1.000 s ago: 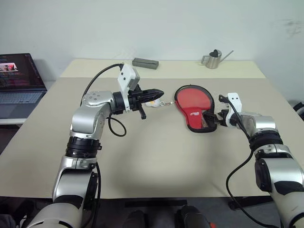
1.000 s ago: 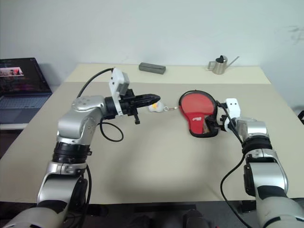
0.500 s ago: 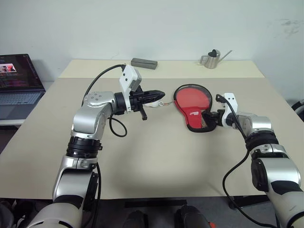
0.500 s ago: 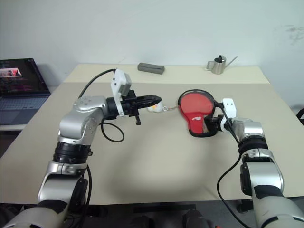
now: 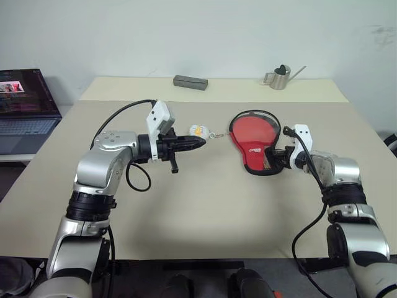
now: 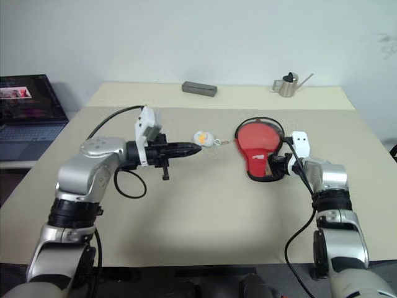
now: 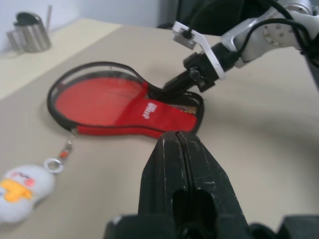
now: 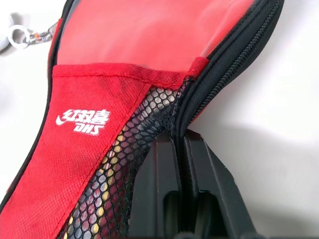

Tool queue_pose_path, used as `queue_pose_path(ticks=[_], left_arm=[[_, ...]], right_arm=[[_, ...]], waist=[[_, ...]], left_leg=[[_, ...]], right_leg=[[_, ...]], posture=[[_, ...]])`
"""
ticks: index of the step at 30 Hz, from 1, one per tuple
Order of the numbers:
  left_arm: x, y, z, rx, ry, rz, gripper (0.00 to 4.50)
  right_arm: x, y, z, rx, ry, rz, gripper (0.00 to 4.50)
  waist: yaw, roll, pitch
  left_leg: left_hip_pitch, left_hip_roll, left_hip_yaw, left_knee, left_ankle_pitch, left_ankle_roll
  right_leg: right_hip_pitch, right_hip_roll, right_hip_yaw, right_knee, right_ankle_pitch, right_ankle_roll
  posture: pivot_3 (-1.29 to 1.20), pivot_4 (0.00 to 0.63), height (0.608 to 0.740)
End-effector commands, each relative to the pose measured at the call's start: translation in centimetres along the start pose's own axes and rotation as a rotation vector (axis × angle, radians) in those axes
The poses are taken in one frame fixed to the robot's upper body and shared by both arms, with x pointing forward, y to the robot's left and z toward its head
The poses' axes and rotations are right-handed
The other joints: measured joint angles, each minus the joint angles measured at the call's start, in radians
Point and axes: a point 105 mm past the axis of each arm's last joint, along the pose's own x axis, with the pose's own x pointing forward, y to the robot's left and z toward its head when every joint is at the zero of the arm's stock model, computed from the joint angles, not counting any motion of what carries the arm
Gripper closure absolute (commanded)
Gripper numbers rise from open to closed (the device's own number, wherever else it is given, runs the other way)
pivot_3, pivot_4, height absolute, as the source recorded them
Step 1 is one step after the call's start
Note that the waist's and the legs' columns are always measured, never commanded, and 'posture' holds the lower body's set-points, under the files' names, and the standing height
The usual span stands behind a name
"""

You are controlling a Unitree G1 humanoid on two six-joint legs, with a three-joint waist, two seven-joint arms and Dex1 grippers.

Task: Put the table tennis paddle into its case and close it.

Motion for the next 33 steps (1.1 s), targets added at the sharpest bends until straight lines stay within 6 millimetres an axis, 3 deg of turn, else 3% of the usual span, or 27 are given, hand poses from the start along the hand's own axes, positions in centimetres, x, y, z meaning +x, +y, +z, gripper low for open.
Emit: queue_pose_path(ticks=[1,9,16,27,33], left_arm=[[-0.4,-1.5,0.8,0.022,-0.002,-0.051,4.5],[-0.6,-3.2,0.0,-0.025,0.034,-0.102,4.5],[-1.0,-4.9,-0.5,-0.06,0.055,-0.184,4.5],[-1.5,-6.5,-1.4,-0.098,0.091,-0.271,4.5],[-1.3,-7.7,-1.8,-0.127,0.092,-0.32,4.5]], right_arm=[[-1.0,1.4,0.2,0.005,-0.008,0.031,4.45],[-2.4,4.3,-0.5,-0.005,-0.005,0.087,4.45],[-3.8,6.2,-3.0,-0.012,0.049,0.127,4.45],[-7.1,6.9,-6.4,0.008,0.12,0.129,4.45],[-8.4,6.7,-7.0,0.008,0.136,0.119,4.45]], waist=[[0.002,0.0,0.0],[0.001,0.0,0.0],[0.001,0.0,0.0],[0.004,0.0,0.0],[0.006,0.0,0.0]], left_leg=[[0.0,0.0,0.0,0.0,0.0,0.0],[0.0,0.0,0.0,0.0,0.0,0.0],[0.0,0.0,0.0,0.0,0.0,0.0],[0.0,0.0,0.0,0.0,0.0,0.0],[0.001,0.0,0.0,-0.001,0.0,0.0]], right_leg=[[0.0,0.0,0.0,0.0,0.0,0.0],[0.0,0.001,0.0,0.0,0.0,0.0],[0.0,0.001,0.0,0.0,0.0,0.0],[0.0,0.002,-0.001,0.0,-0.001,0.0],[0.0,0.002,0.0,-0.001,-0.001,0.0]], posture=[[0.0,0.15,0.74],[0.0,0.15,0.74],[0.0,0.15,0.74],[0.0,0.15,0.74],[0.0,0.15,0.74]])
